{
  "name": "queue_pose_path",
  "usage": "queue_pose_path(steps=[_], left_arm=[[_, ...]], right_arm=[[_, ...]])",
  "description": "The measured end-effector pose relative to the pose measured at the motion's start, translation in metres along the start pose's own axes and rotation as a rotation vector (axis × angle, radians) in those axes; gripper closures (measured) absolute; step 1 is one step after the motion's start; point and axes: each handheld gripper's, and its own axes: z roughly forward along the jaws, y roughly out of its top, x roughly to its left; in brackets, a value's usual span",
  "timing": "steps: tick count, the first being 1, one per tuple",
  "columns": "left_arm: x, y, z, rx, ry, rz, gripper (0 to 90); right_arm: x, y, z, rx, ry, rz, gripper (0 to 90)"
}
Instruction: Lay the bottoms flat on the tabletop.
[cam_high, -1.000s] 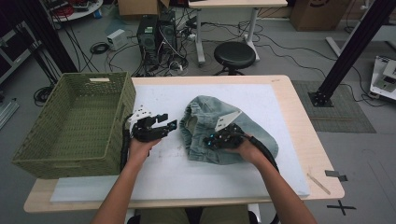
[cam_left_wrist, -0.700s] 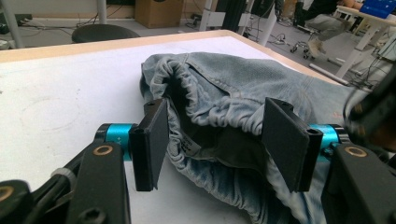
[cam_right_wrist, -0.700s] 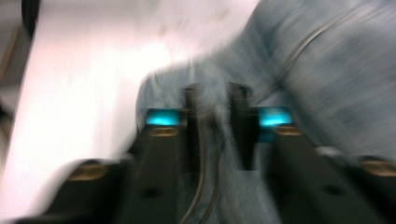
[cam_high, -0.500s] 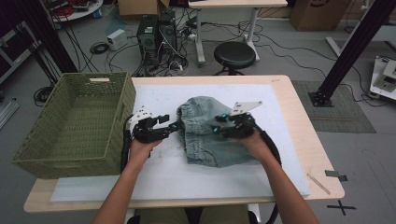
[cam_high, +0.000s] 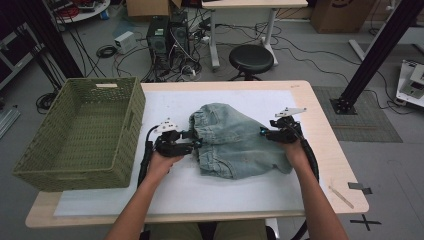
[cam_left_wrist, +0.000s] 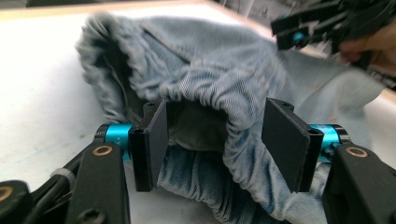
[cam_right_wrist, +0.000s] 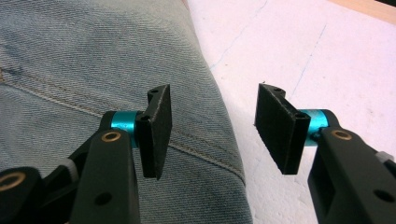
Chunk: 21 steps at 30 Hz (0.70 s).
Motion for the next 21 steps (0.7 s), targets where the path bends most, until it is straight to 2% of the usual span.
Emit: queue_pose_path(steps=[6,10,13,18,21], left_arm=[[-0.01,-0.001,0.021,0.066,0.002,0.024,42.8],[-0.019,0.0,0.026,0.082,0.006,0.092,70.5],[-0.019,0.001,0.024,0.066,0.021,0.11,82.1],[-0.014,0.001,0.016,0.042,0.035,0.095,84.0],[-0.008,0.0,0.009,0.038,0.044,0.069,84.3]], right_arm=[[0.0,0.002,-0.005,-0.034,-0.005,-0.004,47.3],[0.0,0.001,-0.005,-0.025,0.001,-0.001,47.3],[-0.002,-0.001,-0.005,-0.014,-0.001,0.006,47.3],[-0.005,-0.004,-0.001,0.011,0.0,0.011,47.2],[-0.006,-0.007,0.002,0.035,0.018,0.006,48.1]])
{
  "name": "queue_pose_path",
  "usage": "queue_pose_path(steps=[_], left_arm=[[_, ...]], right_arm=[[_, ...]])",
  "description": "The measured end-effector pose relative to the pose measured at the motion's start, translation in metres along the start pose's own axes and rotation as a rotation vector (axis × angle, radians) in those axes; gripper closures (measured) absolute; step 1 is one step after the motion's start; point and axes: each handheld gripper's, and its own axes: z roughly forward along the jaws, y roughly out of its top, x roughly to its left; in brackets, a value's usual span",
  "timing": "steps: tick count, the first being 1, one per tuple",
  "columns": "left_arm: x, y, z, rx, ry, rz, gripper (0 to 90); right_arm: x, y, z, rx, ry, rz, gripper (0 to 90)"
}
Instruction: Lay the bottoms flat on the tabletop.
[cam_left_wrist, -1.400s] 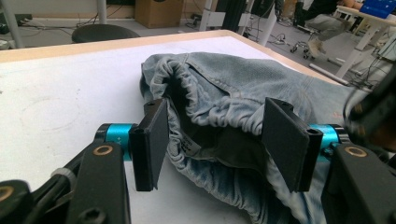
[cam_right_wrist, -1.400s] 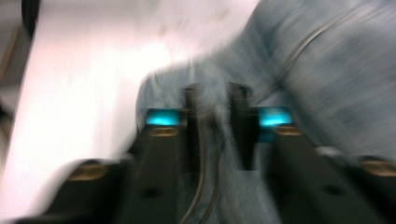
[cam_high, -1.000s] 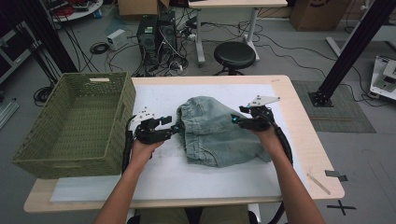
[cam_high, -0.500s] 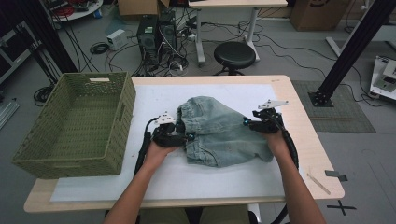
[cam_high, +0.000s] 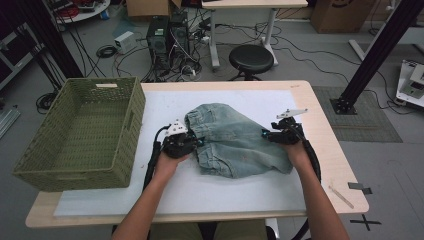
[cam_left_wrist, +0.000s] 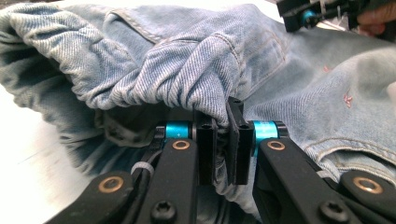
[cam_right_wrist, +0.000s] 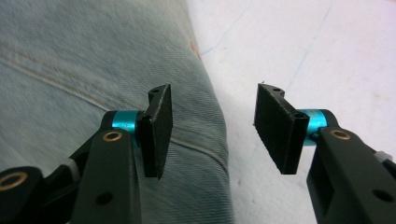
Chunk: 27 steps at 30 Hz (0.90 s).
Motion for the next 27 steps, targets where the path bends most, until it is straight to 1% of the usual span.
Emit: queue_pose_path(steps=[1,2,4,6,7,9,12,13,14,15,16,18,19,21,22,25,26,27], left_arm=[[0.003,0.0,-0.003,-0.001,0.002,-0.008,84.3],[0.005,-0.001,-0.005,-0.003,0.015,-0.017,84.4],[0.01,-0.001,-0.01,-0.003,0.036,-0.032,84.4],[0.015,-0.001,-0.015,-0.013,0.065,-0.056,84.5],[0.018,-0.001,-0.017,-0.015,0.083,-0.064,84.5],[0.024,0.0,-0.022,-0.021,0.128,-0.077,84.5],[0.031,0.0,-0.028,-0.031,0.17,-0.102,84.4],[0.033,0.0,-0.03,-0.031,0.191,-0.103,84.4],[0.035,0.0,-0.031,-0.033,0.198,-0.105,84.4],[0.037,0.0,-0.032,-0.029,0.205,-0.106,84.4],[0.038,0.0,-0.033,-0.028,0.213,-0.105,84.3],[0.039,-0.001,-0.034,-0.029,0.235,-0.109,84.3],[0.041,0.0,-0.035,-0.031,0.25,-0.112,84.3],[0.043,-0.001,-0.038,-0.035,0.268,-0.12,84.3],[0.045,-0.001,-0.039,-0.038,0.275,-0.128,84.2],[0.047,-0.002,-0.042,-0.045,0.273,-0.131,83.9],[0.048,-0.003,-0.042,-0.047,0.262,-0.133,83.0],[0.048,-0.003,-0.042,-0.052,0.252,-0.136,81.0]], right_arm=[[0.0,0.0,0.001,0.003,0.008,0.0,48.7],[0.001,-0.001,0.002,0.013,0.018,0.002,48.8],[0.003,-0.001,0.004,0.03,0.054,0.0,50.6],[0.007,-0.001,0.007,0.048,0.085,-0.01,51.7],[0.01,-0.001,0.009,0.057,0.109,-0.013,53.9],[0.016,-0.001,0.012,0.083,0.145,-0.041,57.0],[0.029,-0.001,0.014,0.109,0.175,-0.094,68.2],[0.032,-0.001,0.014,0.112,0.18,-0.123,74.9],[0.036,-0.001,0.015,0.119,0.195,-0.144,81.8],[0.039,-0.002,0.016,0.127,0.202,-0.155,84.5],[0.043,-0.003,0.017,0.135,0.22,-0.175,88.8],[0.049,-0.004,0.017,0.126,0.232,-0.197,89.5],[0.051,-0.004,0.016,0.122,0.253,-0.2,89.7],[0.058,-0.004,0.016,0.118,0.303,-0.216,89.7],[0.063,-0.004,0.016,0.116,0.326,-0.234,89.7],[0.073,-0.003,0.017,0.109,0.418,-0.272,89.0],[0.074,-0.002,0.017,0.1,0.426,-0.278,81.5],[0.072,-0.002,0.016,0.089,0.422,-0.263,76.1]])
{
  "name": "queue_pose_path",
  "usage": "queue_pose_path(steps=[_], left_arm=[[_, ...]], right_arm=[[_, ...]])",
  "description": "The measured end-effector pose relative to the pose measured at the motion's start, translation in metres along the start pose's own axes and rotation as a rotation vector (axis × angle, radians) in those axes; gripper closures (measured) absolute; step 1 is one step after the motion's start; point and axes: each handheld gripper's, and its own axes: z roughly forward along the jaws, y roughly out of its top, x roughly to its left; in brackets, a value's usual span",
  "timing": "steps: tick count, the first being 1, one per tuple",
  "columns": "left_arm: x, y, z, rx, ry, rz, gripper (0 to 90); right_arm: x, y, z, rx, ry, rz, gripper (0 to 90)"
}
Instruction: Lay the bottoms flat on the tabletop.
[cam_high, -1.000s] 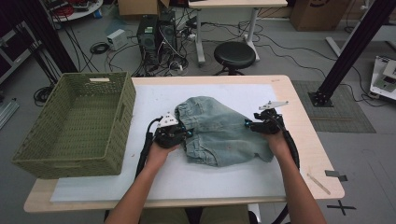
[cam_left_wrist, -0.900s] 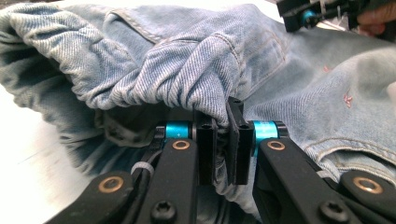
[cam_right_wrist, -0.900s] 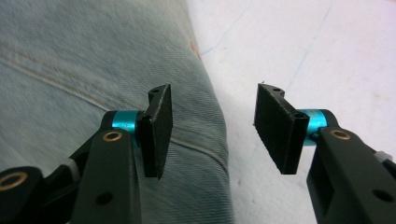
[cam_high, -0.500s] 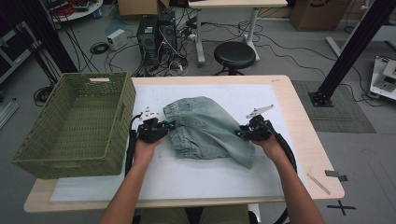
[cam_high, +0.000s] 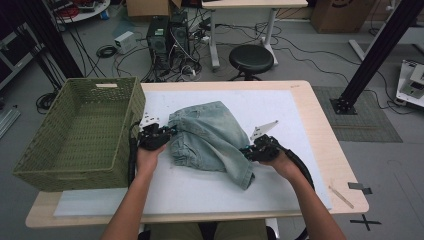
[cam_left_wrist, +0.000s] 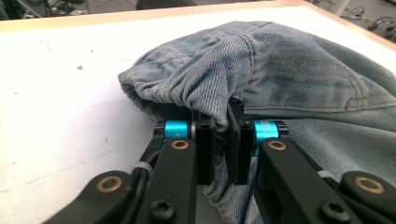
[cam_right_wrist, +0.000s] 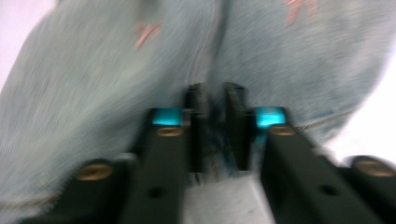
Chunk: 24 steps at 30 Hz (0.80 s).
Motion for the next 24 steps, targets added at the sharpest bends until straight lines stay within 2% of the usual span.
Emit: queue_pose_path(steps=[2,4,6,8,11,14,18,21,24], left_arm=[[0.0,-0.001,0.001,-0.003,-0.022,-0.012,75.9],[-0.001,-0.001,0.0,-0.011,-0.031,-0.01,69.7],[-0.001,0.0,-0.002,-0.031,-0.039,-0.027,62.8],[-0.001,0.001,-0.004,-0.047,-0.052,-0.042,56.8],[-0.002,0.002,-0.006,-0.056,-0.064,-0.029,51.2],[-0.003,0.002,-0.01,-0.057,-0.079,-0.024,50.6],[-0.002,0.004,-0.019,-0.098,-0.085,-0.01,49.8],[-0.001,0.005,-0.023,-0.108,-0.083,0.001,49.3],[-0.002,0.005,-0.022,-0.106,-0.09,-0.003,49.2]], right_arm=[[-0.009,-0.001,-0.007,-0.051,-0.016,0.062,71.5],[-0.02,-0.003,-0.016,-0.113,-0.077,0.118,59.7],[-0.031,-0.006,-0.024,-0.158,-0.145,0.182,56.3],[-0.04,-0.008,-0.028,-0.172,-0.229,0.227,53.9],[-0.052,-0.011,-0.024,-0.169,-0.304,0.254,53.8],[-0.058,-0.012,-0.015,-0.151,-0.305,0.274,53.0],[-0.062,-0.011,-0.004,-0.172,-0.254,0.308,53.0],[-0.062,-0.005,0.002,-0.171,-0.246,0.303,52.5],[-0.061,0.003,0.01,-0.138,-0.239,0.291,48.1]])
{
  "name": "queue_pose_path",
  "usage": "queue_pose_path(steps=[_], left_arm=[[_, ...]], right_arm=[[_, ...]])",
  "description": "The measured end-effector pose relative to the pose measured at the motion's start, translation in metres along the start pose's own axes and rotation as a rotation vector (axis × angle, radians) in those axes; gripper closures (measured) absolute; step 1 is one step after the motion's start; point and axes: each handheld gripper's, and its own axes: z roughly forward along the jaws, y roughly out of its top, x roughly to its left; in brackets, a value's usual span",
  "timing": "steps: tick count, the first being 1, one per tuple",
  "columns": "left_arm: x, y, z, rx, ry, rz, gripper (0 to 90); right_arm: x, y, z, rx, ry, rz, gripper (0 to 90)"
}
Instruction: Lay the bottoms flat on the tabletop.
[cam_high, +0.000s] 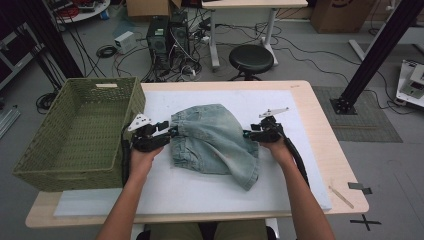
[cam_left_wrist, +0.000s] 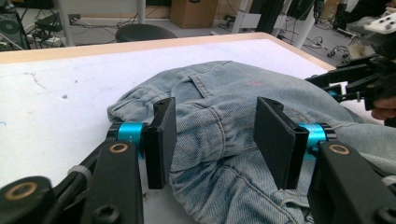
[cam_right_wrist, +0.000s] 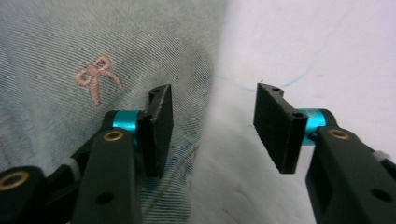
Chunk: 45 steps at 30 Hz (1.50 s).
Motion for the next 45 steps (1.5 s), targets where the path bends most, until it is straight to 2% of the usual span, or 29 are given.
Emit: queue_pose_path(steps=[2,4,5,7,8,10,12,13,14,16,20,21,24,27,30,35,38,41,45], left_arm=[[-0.001,-0.001,0.002,0.008,-0.008,0.006,49.2],[-0.003,-0.002,0.005,0.016,-0.018,0.005,49.2],[-0.003,-0.003,0.006,0.018,-0.02,0.004,49.2],[-0.004,-0.004,0.008,0.022,-0.025,0.001,49.2],[-0.005,-0.005,0.009,0.025,-0.028,0.0,49.2],[-0.006,-0.006,0.01,0.025,-0.032,0.001,49.2],[-0.006,-0.006,0.011,0.028,-0.036,0.001,49.2],[-0.007,-0.006,0.011,0.029,-0.036,0.0,49.3],[-0.007,-0.006,0.011,0.025,-0.039,0.002,49.3],[-0.007,-0.006,0.012,0.029,-0.042,0.002,49.3],[-0.009,-0.007,0.013,0.031,-0.049,0.005,49.3],[-0.01,-0.007,0.014,0.032,-0.05,0.007,49.3],[-0.012,-0.007,0.014,0.027,-0.058,0.013,49.3],[-0.012,-0.007,0.014,0.028,-0.06,0.016,49.2],[-0.012,-0.008,0.014,0.032,-0.063,0.018,48.9],[-0.014,-0.012,0.017,0.045,-0.074,0.016,48.5],[-0.017,-0.014,0.02,0.052,-0.081,0.017,48.3],[-0.02,-0.015,0.023,0.056,-0.086,0.021,48.0],[-0.022,-0.015,0.027,0.058,-0.096,0.026,47.6]], right_arm=[[0.004,0.001,0.008,0.033,-0.002,-0.011,45.6],[0.007,0.001,0.012,0.03,-0.009,-0.009,45.7],[0.008,0.001,0.012,0.032,-0.006,-0.011,50.7],[0.009,0.001,0.011,0.032,0.056,-0.02,73.0],[0.01,0.0,0.01,0.029,0.064,-0.043,76.3],[0.015,0.002,0.008,0.04,0.036,-0.089,85.6],[0.016,0.003,0.004,0.048,0.02,-0.125,89.6],[0.016,0.003,-0.001,0.044,0.0,-0.144,89.9],[0.015,0.003,-0.004,0.034,-0.008,-0.15,90.0],[0.011,0.001,-0.017,0.004,-0.054,-0.152,90.0],[-0.004,-0.005,-0.042,-0.065,-0.062,-0.09,90.0],[-0.005,-0.006,-0.045,-0.064,-0.065,-0.082,90.0],[-0.004,-0.007,-0.047,-0.056,-0.102,-0.106,90.0],[-0.002,-0.007,-0.051,-0.054,-0.131,-0.11,90.0],[-0.006,-0.014,-0.064,-0.072,-0.154,-0.103,90.0],[-0.016,-0.034,-0.089,-0.07,-0.228,-0.07,90.0],[-0.014,-0.042,-0.094,-0.083,-0.218,-0.069,90.0],[-0.007,-0.045,-0.087,-0.053,-0.195,-0.101,90.0],[-0.004,-0.045,-0.078,-0.043,-0.151,-0.113,90.0]])
